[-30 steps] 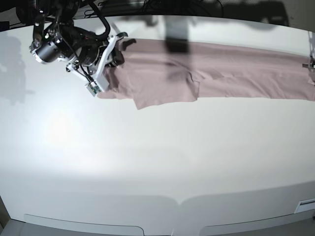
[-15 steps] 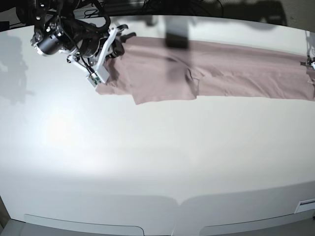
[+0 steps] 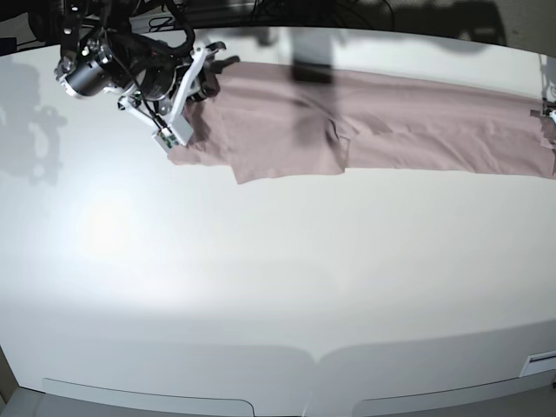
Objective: Fold the T-shirt properly
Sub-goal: 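Lower the folded hem onto the shirt and release both grippers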
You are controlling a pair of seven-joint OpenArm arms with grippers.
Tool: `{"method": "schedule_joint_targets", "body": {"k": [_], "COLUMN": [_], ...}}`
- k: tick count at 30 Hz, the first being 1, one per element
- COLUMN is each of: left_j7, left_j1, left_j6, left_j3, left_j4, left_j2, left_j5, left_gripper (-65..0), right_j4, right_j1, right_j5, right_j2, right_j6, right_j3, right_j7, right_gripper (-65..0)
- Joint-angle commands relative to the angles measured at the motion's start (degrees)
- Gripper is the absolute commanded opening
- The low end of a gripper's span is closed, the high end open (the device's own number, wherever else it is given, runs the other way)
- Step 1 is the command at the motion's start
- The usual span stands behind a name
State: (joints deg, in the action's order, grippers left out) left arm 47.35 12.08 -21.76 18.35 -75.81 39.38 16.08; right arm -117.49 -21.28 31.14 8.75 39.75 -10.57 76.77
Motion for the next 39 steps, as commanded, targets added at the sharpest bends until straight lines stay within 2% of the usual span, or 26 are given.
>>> {"method": "schedule_joint_targets", "body": {"k": [1,4,9,12,16,19,22,25,30,36,39], "left_j7": [0.1,1.2,1.2,1.1,0.5,0.3,1.1,2.4,1.9,0.5,-0.1], "left_j1": [-0.5,-0.5,-0.5,-0.5,-0.5,-0.5,-0.5,-0.5,-0.5,-0.5,-0.5], "left_j6": [0.4,0.4,0.7,6.1,10.8,13.6,13.2,9.7,8.9,8.2,8.2], "left_j3": [0.8,0.8,0.8,0.8,0.8,0.8,0.8,0.8,0.8,0.8,0.8], "left_j4": [-0.8,-0.8,-0.8,-0.8,-3.0,-6.5,-9.3,-9.5,-7.4,-5.0,-3.8], "left_j2": [1.7,1.7,1.8,1.7,1.7,1.7,1.7,1.3,-2.3,-7.3,-8.5], "left_j5": [-0.2,-0.9,-7.2,-7.6,-7.5,-6.4,2.0,9.4,9.0,1.9,1.5], "left_gripper": [-40.7,-40.7,-40.7,-40.7,-40.7,-40.7,-40.7,-40.7,-40.7,-40.7,-40.7], "right_j4": [-1.0,-1.0,-1.0,-1.0,-1.0,-1.0,-1.0,-0.9,4.0,14.3,19.1], "right_j1": [0.1,0.1,0.2,0.6,0.8,0.8,0.8,0.6,0.7,3.7,6.4], "right_j5": [0.3,0.3,0.3,0.6,0.9,3.1,6.7,5.9,2.5,-7.0,-10.7], "right_j2": [0.3,0.3,0.3,0.3,0.3,0.3,0.3,0.3,-0.2,-2.6,-2.6], "right_j6": [0.3,0.3,0.3,0.3,0.3,0.3,0.3,0.3,0.3,0.3,0.3], "right_j3": [-0.2,-0.2,-0.3,-0.3,-0.3,-0.3,-0.3,-0.3,0.3,4.8,7.7], "right_j7": [-0.5,-0.5,-0.8,-4.3,-12.3,-15.2,-16.7,-17.0,-20.7,-23.1,-23.5], "right_gripper": [-45.9,-43.8,-43.8,-43.8,-43.8,-43.8,-43.8,-43.8,-43.8,-43.8,-43.8]}}
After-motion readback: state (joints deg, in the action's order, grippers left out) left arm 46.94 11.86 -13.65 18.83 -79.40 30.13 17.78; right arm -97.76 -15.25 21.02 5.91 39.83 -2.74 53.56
